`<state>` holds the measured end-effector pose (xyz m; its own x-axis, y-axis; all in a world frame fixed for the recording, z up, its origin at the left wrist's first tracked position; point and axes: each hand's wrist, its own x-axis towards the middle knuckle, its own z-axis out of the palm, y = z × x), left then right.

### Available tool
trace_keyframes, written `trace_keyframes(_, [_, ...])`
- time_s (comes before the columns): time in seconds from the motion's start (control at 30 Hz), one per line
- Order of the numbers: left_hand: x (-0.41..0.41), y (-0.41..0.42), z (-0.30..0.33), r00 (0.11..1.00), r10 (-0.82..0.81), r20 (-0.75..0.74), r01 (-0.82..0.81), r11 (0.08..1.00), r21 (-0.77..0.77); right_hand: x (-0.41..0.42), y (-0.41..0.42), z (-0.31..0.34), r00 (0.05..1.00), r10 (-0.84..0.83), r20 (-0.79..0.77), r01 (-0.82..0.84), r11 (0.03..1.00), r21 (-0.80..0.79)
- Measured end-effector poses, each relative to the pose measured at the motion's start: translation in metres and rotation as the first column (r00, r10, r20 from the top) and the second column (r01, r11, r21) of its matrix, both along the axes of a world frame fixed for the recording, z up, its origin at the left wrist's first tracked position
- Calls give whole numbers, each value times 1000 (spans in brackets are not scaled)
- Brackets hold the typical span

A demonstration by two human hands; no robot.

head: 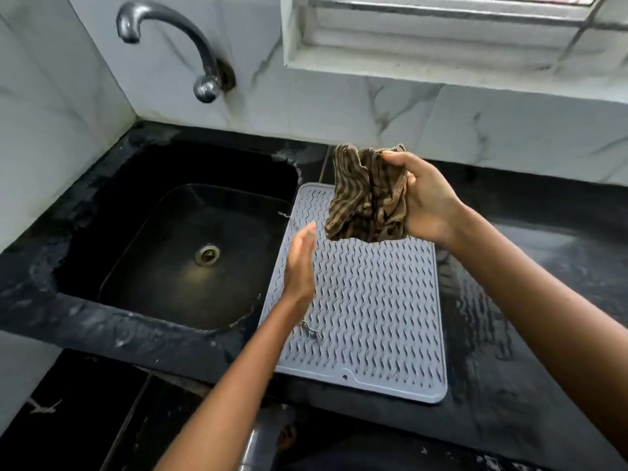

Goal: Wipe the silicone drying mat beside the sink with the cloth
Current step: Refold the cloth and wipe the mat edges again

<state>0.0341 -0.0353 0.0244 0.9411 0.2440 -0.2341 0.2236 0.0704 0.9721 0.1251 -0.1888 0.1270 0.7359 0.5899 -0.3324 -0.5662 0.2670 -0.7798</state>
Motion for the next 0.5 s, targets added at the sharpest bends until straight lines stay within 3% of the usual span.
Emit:
trace_keyframes(0.1, [7, 4, 42, 987, -99, 127, 119, 978, -169, -13, -4, 9, 999, 20, 35, -20, 1000, 6])
trace_keyframes(0.2, [9, 2, 63, 943, -284, 175, 311, 938, -151, -23, -1, 12, 999, -22, 39, 23, 1000, -21])
trace_keyframes(0.3, [10, 2, 65, 970, -196, 145, 207, 976, -69, -28, -2, 11, 994, -84, 69, 89, 992, -85])
trace_keyframes(0.4, [11, 12, 68, 994, -74, 75, 80, 993, -89, -29, -10, 11, 984, -149, 95, 161, 976, -145])
trace_keyframes(0.5, [15, 22, 77, 995, -94, 28, 96, 993, -69, -30, -16, 8, 977, -151, 152, 179, 964, -197])
